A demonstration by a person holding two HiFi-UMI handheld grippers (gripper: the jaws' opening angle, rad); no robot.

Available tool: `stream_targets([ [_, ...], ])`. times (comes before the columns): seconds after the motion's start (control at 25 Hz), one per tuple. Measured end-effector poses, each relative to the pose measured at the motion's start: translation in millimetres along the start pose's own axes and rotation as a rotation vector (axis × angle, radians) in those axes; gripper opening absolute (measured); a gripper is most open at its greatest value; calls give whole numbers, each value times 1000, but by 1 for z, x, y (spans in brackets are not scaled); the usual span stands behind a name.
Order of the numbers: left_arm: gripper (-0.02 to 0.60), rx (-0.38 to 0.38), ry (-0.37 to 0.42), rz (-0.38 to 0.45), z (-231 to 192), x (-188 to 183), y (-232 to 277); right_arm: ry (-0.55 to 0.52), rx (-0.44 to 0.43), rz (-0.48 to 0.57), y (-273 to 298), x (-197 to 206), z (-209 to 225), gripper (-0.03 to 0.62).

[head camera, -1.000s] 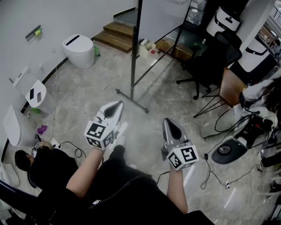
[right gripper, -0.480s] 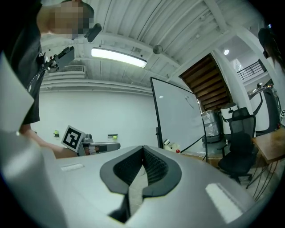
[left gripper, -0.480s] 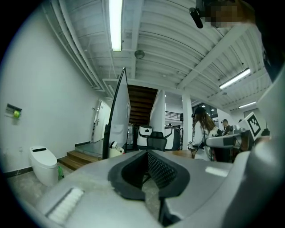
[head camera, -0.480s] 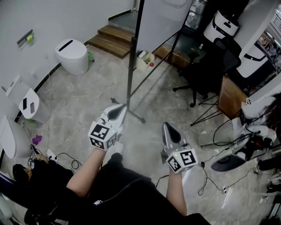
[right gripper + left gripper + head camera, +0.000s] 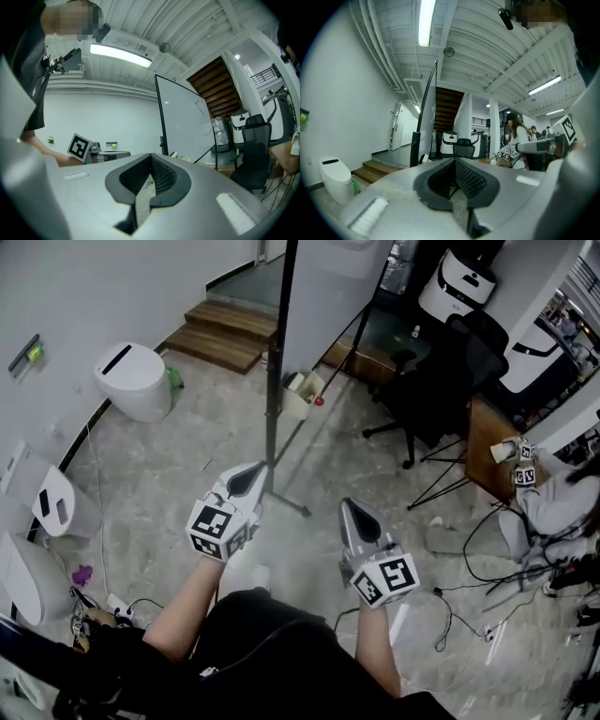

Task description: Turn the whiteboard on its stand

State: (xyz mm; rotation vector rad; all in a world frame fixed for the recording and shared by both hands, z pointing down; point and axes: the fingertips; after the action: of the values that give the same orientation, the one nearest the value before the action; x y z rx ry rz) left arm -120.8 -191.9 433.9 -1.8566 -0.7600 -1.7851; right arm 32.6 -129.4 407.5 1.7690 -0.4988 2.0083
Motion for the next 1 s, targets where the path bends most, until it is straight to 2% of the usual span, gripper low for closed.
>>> stream_targets([
  [0.12, 3, 24, 6, 5, -23, -2, 14, -2, 29, 6, 21, 1, 4, 9],
  [0.32, 3, -4, 24, 27, -65, -10, 30, -6, 64, 7, 51, 4, 7, 9],
  [0.52, 5, 28, 22, 15, -89, -9, 47, -12, 96, 3, 75, 4, 14, 9],
  [1.0, 5, 29, 16, 6, -105, -6, 82, -34, 130, 3, 89, 0, 38, 9],
])
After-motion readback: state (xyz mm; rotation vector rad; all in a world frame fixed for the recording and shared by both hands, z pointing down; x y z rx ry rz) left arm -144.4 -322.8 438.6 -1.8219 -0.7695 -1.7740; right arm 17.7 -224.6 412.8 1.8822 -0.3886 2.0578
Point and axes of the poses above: the fingertips, and each gripper's own axes: y forward along the fingers, z to its right, x out of its underside, and after that the axes turned 7 degrees about x, right-handed
